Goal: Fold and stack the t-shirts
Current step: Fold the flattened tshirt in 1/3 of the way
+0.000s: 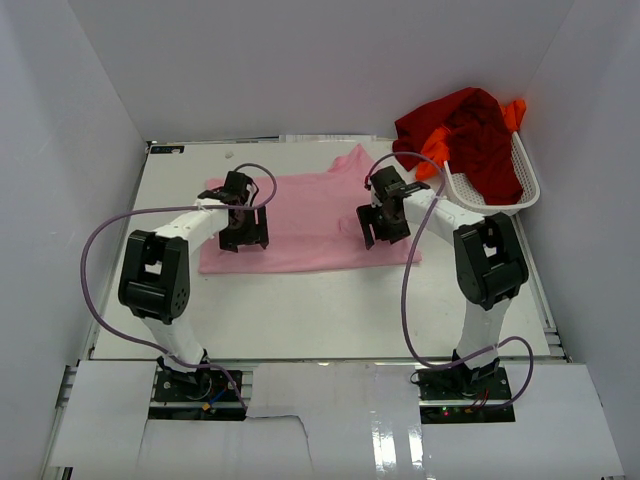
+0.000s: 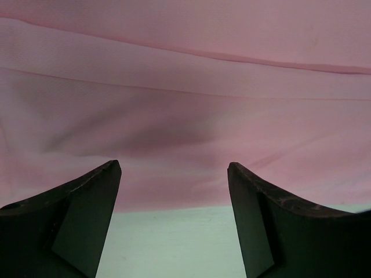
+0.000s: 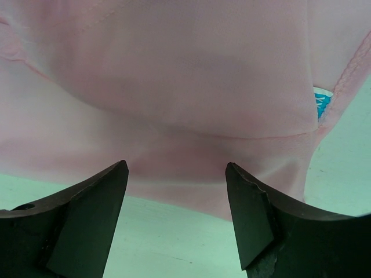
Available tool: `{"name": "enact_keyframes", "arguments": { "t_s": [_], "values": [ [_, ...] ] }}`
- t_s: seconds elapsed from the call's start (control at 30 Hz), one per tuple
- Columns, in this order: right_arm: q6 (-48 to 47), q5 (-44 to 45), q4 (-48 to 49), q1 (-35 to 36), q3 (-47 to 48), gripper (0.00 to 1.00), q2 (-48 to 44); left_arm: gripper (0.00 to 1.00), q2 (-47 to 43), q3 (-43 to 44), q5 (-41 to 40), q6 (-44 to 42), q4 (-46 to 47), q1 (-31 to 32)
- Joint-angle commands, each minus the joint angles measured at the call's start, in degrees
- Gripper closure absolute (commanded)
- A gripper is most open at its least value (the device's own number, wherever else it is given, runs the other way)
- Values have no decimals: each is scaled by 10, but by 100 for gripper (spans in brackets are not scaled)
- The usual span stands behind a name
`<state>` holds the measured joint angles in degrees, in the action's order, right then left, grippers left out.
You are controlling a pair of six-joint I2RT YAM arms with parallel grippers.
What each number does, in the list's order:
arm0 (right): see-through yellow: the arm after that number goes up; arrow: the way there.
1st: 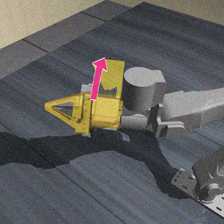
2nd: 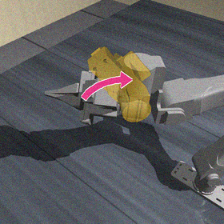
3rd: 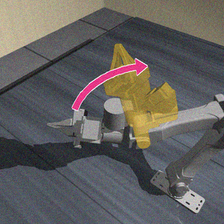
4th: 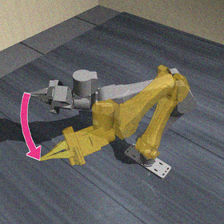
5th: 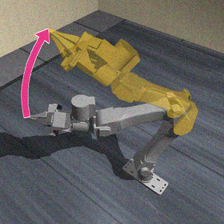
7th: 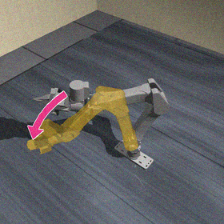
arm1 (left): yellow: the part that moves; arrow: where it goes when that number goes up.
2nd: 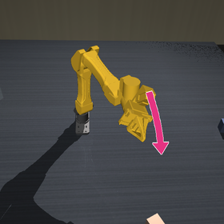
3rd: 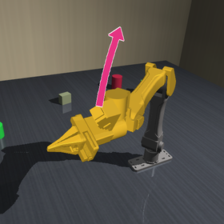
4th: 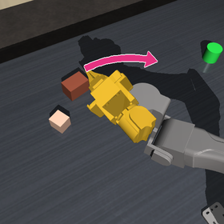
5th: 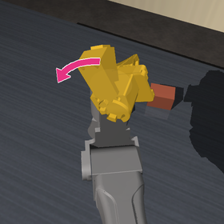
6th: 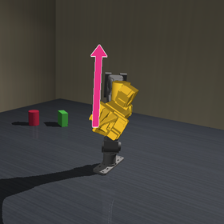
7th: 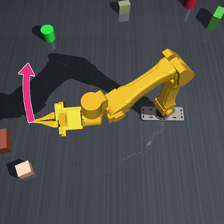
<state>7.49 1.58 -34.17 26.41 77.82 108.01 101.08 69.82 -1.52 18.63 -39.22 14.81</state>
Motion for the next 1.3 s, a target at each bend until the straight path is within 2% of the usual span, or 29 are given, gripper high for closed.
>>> {"name": "enact_keyframes", "arguments": {
  "t_s": [0.0,0.47,0.63,0.97,1.13,1.27],
  "values": [
    [-6,29,5,-2,-10,25,16,15,6,-11,-35,-6,-1,0],
    [11,16,20,-3,-113,25,17,15,23,-58,-24,-3,-6,0],
    [21,8,19,-3,-166,25,-12,16,1,-88,46,28,-9,3],
    [46,-3,2,-2,-279,26,-95,16,-40,-132,82,79,-30,36],
    [51,-4,-6,-2,-299,25,-123,16,-49,-153,81,91,-32,46],
    [47,9,-28,-2,-260,25,-123,16,-55,-128,67,90,-45,46]
  ]
}}
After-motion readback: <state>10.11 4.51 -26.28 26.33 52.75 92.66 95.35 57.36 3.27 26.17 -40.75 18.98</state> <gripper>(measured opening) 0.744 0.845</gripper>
